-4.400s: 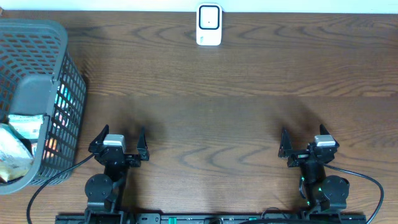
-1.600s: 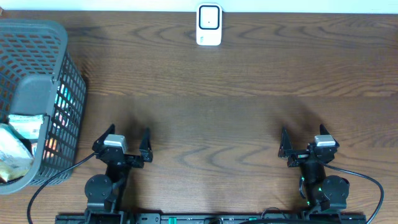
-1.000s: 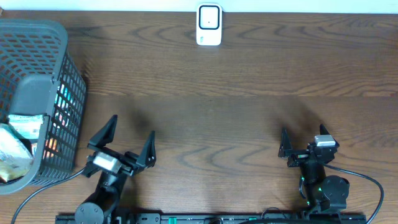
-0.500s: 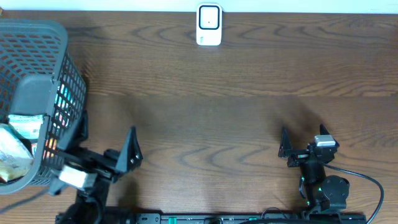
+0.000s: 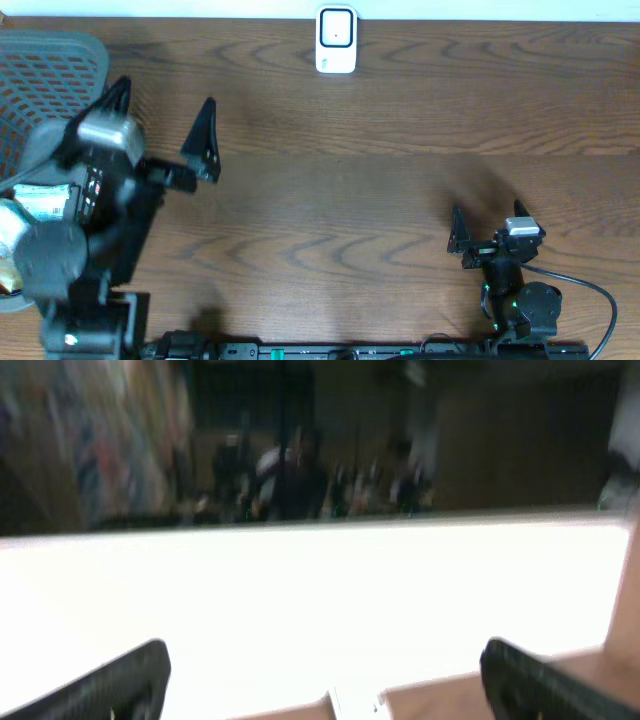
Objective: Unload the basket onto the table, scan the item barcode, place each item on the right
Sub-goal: 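Move the left gripper up and over into the grey basket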
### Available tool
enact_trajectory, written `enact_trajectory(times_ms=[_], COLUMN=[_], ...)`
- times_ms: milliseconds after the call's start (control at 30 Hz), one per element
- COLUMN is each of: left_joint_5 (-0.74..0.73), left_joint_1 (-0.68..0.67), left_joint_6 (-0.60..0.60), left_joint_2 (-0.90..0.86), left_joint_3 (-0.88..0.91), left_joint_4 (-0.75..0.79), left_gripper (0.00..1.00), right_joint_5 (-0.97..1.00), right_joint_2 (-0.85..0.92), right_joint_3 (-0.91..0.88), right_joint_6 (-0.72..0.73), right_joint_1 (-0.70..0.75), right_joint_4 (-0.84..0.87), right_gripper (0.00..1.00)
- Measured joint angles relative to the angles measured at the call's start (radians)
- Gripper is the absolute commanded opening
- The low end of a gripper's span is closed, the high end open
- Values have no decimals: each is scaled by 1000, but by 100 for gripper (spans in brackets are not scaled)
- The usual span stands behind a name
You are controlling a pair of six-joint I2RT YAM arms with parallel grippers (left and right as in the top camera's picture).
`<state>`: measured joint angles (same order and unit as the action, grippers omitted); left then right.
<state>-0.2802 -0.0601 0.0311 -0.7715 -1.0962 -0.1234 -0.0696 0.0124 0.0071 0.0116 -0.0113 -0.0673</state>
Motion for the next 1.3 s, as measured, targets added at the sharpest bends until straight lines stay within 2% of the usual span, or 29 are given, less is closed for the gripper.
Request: enact_trajectory(times_ms=[67, 200, 367, 533, 700, 867, 933, 1100, 1300], left_joint_5=[56, 219, 350, 389, 271, 29, -55, -196, -231], left_joint_1=[-1, 7, 108, 299, 532, 771, 825, 883, 891], left_joint_6=[60, 136, 211, 226, 172, 46, 22, -11, -22], left_joint_2=[-79, -195, -277, -328, -449, -583, -613, -686, -738], left_joint_3=[-142, -394, -595, -621, -628, -665, -670, -673, -674], left_joint_4=[-166, -364, -452, -482, -503, -578, -617, -712, -764], left_gripper=[98, 98, 97, 98, 98, 98, 98, 98, 98], right_joint_5=[0, 0, 0, 0, 0, 0, 0, 0, 0], right_joint_2=[0, 0, 0, 0, 0, 0, 0, 0, 0], right_joint_3=[0, 0, 0, 0, 0, 0, 0, 0, 0], right_joint_6=[0, 0, 0, 0, 0, 0, 0, 0, 0], right_joint_1=[0, 0, 0, 0, 0, 0, 0, 0, 0], right_joint_4=[0, 0, 0, 0, 0, 0, 0, 0, 0], right_gripper=[99, 99, 99, 99, 99, 99, 99, 99, 99])
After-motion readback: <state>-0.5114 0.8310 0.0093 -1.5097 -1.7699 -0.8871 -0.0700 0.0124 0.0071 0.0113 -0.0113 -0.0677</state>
